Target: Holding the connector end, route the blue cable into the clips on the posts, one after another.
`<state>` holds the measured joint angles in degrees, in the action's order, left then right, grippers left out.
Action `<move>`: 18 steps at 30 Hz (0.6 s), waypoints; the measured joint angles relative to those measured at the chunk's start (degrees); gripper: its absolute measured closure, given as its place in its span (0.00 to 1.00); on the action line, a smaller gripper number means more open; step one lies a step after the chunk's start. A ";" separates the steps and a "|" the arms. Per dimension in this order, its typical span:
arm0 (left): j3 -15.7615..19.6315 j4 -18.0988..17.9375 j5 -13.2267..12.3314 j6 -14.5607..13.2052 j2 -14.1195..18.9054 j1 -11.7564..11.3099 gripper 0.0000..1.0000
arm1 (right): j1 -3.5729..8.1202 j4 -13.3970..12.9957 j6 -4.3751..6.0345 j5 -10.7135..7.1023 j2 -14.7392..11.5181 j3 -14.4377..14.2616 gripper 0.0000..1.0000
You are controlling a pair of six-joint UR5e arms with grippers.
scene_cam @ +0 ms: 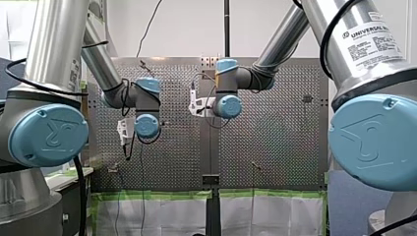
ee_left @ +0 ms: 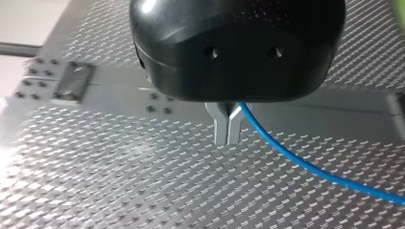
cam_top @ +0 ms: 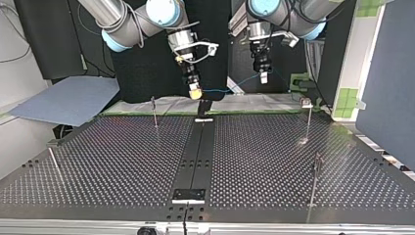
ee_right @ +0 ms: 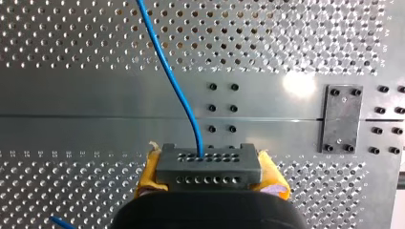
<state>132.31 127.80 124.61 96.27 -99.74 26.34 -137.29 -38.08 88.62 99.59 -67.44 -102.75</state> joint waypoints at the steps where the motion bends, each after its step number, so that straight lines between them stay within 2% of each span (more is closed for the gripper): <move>1: -0.75 0.73 0.02 0.02 0.76 -0.37 1.00 | -0.07 0.00 0.28 -0.14 0.03 0.03 1.00; 4: -2.49 2.49 0.06 0.00 2.52 -1.15 1.00 | -0.12 -0.06 1.05 -0.52 0.12 0.12 1.00; 10: -5.92 5.94 -0.01 -0.02 5.97 -2.64 1.00 | 0.06 0.23 1.65 -1.96 0.15 1.49 1.00; 15: -8.80 8.83 -0.22 -0.07 8.84 -4.24 1.00 | 0.25 1.58 2.19 -3.09 0.20 3.89 1.00; 18: -10.66 10.70 -1.20 -0.04 10.71 -5.80 1.00 | 0.27 2.54 2.63 -4.29 0.22 5.65 1.00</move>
<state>121.65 138.50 123.41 96.23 -89.03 20.54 -137.01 -35.54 91.25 95.30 -67.22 -97.10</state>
